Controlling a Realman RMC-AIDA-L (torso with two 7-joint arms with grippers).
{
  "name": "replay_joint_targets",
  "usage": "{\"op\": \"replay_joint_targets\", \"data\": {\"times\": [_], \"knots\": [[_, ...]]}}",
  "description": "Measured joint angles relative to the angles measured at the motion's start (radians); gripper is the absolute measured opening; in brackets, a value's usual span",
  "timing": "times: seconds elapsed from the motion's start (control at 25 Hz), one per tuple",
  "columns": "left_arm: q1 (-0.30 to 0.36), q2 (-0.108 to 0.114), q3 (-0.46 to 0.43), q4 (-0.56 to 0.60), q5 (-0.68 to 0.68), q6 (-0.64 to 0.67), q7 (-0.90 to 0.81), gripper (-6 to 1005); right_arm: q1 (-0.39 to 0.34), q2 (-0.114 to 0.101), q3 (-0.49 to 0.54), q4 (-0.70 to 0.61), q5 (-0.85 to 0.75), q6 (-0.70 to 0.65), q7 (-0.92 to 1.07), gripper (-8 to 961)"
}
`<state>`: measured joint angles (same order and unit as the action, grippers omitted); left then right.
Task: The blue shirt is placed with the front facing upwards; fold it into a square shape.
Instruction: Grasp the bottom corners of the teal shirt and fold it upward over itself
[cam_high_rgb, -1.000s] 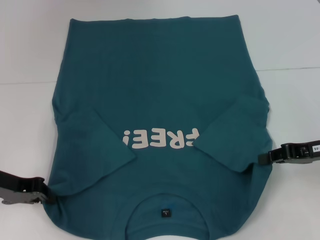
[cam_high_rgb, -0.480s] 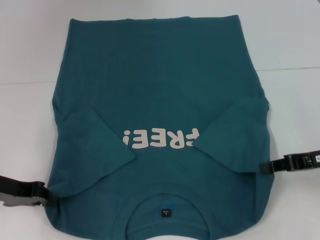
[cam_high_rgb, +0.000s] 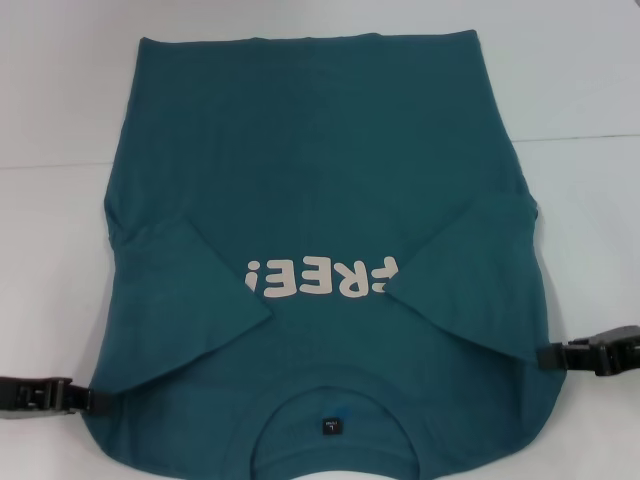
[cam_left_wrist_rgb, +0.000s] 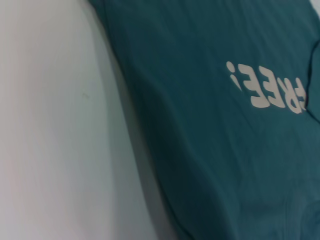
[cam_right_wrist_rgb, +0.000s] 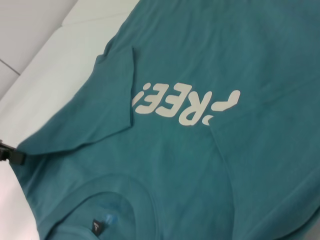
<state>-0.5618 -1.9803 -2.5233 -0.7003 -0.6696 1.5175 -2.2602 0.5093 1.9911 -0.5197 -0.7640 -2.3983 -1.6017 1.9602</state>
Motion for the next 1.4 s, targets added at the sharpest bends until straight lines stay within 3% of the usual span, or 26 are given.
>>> {"op": "replay_joint_targets", "data": {"times": [0.44,0.96,1.4], "knots": [[0.064,-0.015,-0.080,0.012,-0.031,0.009,0.161,38,-0.037,0.020,0.002,0.008,0.019,-0.001,-0.153,45],[0.100,-0.007,-0.189,0.052,-0.062,0.065,0.333,37,-0.092,0.022,0.066,0.008,0.070,-0.019,-0.318,45],[0.115,0.000,-0.252,0.130,-0.066,0.128,0.495,37,-0.139,0.063,0.119,0.010,0.071,-0.078,-0.502,45]]}}
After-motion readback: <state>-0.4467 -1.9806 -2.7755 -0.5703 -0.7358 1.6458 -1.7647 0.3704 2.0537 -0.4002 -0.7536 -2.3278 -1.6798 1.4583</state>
